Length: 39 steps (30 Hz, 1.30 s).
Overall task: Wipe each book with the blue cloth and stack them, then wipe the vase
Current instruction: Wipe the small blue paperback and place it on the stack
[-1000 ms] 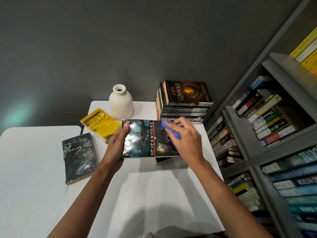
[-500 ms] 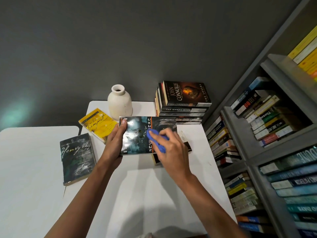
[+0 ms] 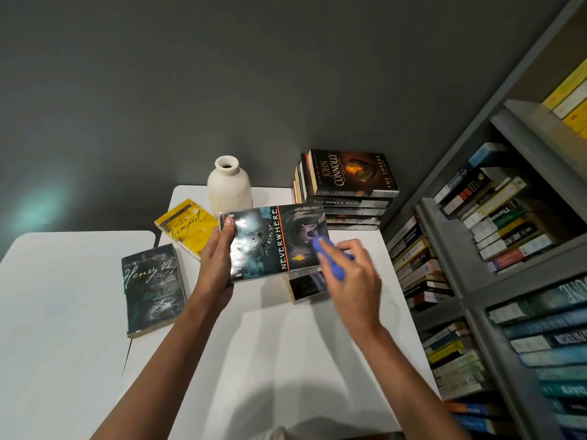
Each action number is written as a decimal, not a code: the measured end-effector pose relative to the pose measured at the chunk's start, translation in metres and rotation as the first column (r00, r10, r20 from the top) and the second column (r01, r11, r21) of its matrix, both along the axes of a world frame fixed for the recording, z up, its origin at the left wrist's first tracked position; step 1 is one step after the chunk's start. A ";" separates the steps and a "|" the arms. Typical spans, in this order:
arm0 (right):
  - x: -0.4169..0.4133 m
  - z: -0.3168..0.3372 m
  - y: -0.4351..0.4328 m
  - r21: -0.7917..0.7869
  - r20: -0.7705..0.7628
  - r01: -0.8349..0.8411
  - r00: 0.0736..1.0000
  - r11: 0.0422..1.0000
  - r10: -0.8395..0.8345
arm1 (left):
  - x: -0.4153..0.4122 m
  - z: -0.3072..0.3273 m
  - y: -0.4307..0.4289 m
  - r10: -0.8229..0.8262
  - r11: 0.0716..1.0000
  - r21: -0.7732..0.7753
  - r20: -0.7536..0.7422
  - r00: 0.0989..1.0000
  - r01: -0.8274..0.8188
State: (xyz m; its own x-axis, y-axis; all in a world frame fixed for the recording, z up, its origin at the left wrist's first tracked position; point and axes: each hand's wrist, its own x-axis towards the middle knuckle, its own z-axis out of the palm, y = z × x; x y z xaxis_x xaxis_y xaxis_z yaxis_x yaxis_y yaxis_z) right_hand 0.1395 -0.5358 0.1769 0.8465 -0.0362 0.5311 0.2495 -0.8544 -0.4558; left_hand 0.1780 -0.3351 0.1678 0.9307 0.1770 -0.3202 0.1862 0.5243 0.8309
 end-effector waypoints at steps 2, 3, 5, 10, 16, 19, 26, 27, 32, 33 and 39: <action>0.003 0.001 0.003 0.056 -0.001 0.062 0.998 0.996 -0.062 | -0.002 0.002 -0.003 0.016 1.000 -0.012 -0.002 1.000 -0.016; 0.001 0.002 0.014 0.065 0.010 0.041 0.999 0.997 -0.042 | -0.002 0.003 -0.006 0.025 1.000 -0.012 0.000 1.000 -0.025; -0.011 0.001 0.045 0.031 0.031 -0.070 0.997 0.997 0.069 | -0.002 0.004 -0.011 0.042 0.999 -0.009 0.003 0.999 -0.042; -0.007 -0.001 0.025 -0.003 0.050 -0.052 0.997 0.999 0.052 | -0.004 0.004 -0.005 0.056 0.998 -0.012 0.003 0.998 -0.056; -0.017 -0.006 0.042 0.034 0.075 -0.085 0.994 0.996 0.083 | -0.005 0.004 -0.013 0.072 0.995 -0.069 -0.012 0.997 -0.073; -0.023 -0.006 0.042 -0.010 0.096 -0.185 0.978 0.983 0.185 | -0.006 0.004 -0.015 0.024 0.990 -0.136 -0.086 0.996 -0.036; 0.002 -0.002 0.019 0.180 0.137 0.037 0.989 0.983 -0.063 | -0.002 0.006 -0.020 -0.026 0.967 -0.254 -0.187 0.982 -0.023; -0.005 -0.004 0.032 0.163 0.142 -0.013 0.990 0.986 -0.011 | -0.003 0.007 -0.023 -0.042 0.963 -0.269 -0.199 0.979 -0.014; -0.016 -0.010 0.039 -0.030 0.183 -0.170 0.968 0.985 0.172 | -0.005 0.007 -0.029 -0.116 0.944 -0.329 -0.232 0.966 0.034; -0.008 -0.007 0.026 0.003 0.190 -0.122 0.975 0.993 0.119 | -0.004 0.006 -0.027 -0.107 0.944 -0.329 -0.233 0.967 0.026; 0.015 0.000 0.009 0.203 0.161 0.026 0.985 0.979 -0.060 | -0.005 0.009 -0.032 -0.081 0.934 -0.356 -0.242 0.967 -0.011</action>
